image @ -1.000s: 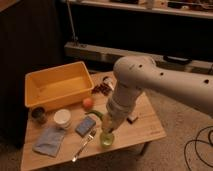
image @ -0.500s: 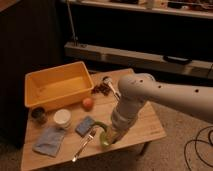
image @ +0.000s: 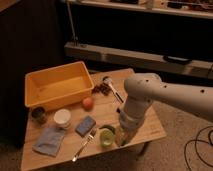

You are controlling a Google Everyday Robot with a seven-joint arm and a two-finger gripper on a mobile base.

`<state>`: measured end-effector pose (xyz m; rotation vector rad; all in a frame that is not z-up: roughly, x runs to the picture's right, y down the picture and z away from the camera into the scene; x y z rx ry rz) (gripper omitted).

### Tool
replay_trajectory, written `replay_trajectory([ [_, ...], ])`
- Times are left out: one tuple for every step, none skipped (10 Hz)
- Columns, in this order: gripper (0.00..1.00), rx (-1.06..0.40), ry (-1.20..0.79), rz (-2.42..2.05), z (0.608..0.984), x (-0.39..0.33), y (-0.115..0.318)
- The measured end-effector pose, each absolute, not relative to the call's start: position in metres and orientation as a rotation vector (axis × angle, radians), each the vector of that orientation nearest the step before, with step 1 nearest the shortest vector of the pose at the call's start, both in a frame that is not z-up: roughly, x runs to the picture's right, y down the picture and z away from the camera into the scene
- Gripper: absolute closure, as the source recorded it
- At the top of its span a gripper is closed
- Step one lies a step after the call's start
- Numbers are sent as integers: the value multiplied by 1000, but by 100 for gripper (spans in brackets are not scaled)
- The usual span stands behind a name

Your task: Place pepper in plastic cup

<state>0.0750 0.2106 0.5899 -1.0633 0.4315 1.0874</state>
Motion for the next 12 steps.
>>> replay_trajectory([
  [96,-1075,448,1079,593,76,215],
  [96,-1091,465,1066,597,75,221],
  [96,-1101,477,1059,601,75,226],
  [96,-1109,487,1053,603,75,229],
  [96,-1113,496,1048,605,76,230],
  [96,-1121,509,1037,608,75,232],
  [96,-1129,518,1026,611,74,233],
  [96,-1135,524,1016,614,72,234],
  [96,-1146,532,1002,618,70,236],
  [96,-1154,539,994,621,69,238],
  [96,-1159,544,990,623,69,239],
  [96,-1165,550,987,626,69,241],
])
